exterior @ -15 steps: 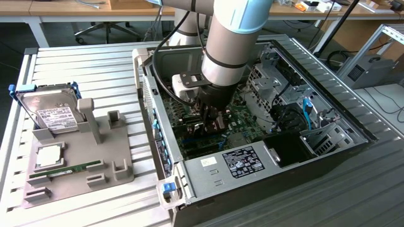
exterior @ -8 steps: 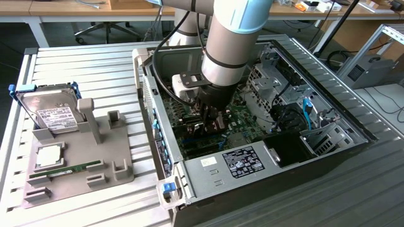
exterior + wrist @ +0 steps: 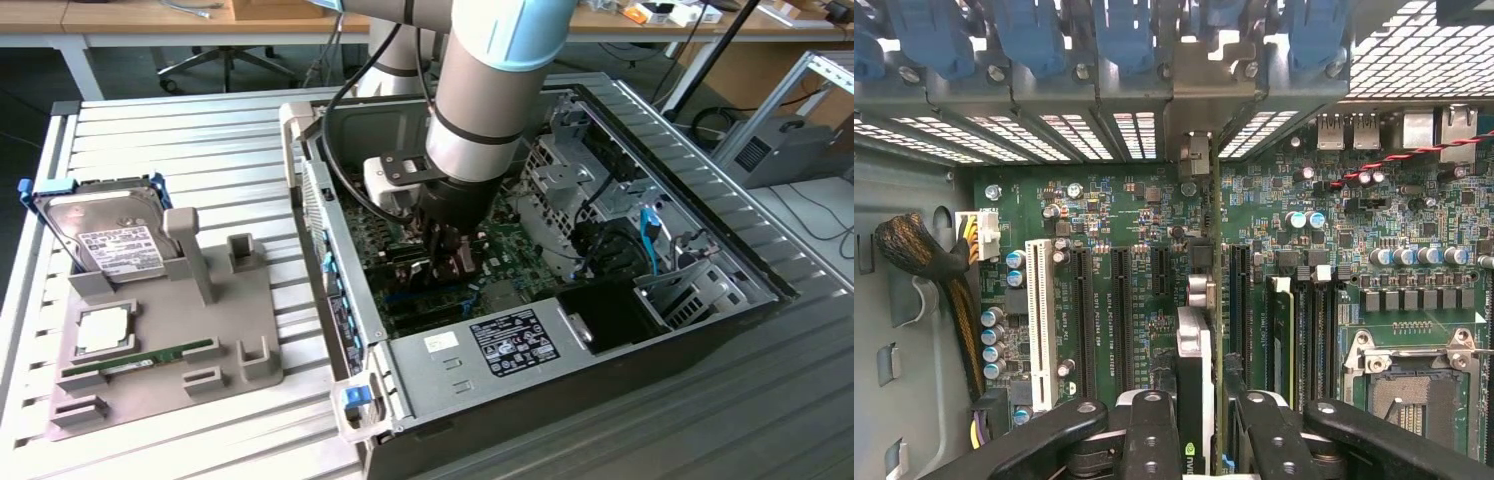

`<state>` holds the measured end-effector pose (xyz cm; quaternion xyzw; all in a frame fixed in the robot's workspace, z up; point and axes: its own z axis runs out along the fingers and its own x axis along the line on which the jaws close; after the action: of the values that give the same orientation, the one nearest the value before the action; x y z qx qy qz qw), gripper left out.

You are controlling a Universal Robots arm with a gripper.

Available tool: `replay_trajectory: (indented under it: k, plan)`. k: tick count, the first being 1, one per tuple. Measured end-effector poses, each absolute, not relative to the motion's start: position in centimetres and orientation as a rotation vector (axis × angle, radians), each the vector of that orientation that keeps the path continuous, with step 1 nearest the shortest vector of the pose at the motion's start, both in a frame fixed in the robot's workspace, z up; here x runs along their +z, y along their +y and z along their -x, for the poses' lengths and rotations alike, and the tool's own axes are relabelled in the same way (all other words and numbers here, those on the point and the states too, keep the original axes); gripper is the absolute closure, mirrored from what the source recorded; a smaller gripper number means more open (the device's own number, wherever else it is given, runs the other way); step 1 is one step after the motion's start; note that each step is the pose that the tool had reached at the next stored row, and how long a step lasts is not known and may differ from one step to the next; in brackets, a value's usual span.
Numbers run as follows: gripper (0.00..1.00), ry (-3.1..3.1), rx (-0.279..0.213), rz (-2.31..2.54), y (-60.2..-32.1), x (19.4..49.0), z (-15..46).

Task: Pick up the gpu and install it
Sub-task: 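Insert the gpu into the slot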

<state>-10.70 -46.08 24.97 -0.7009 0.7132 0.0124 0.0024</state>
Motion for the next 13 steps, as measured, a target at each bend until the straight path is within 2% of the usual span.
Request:
replay_trajectory:
  k: [13]
  plan:
    - [0.73,2.236,0.041,2.197,-46.07,25.01,10.71]
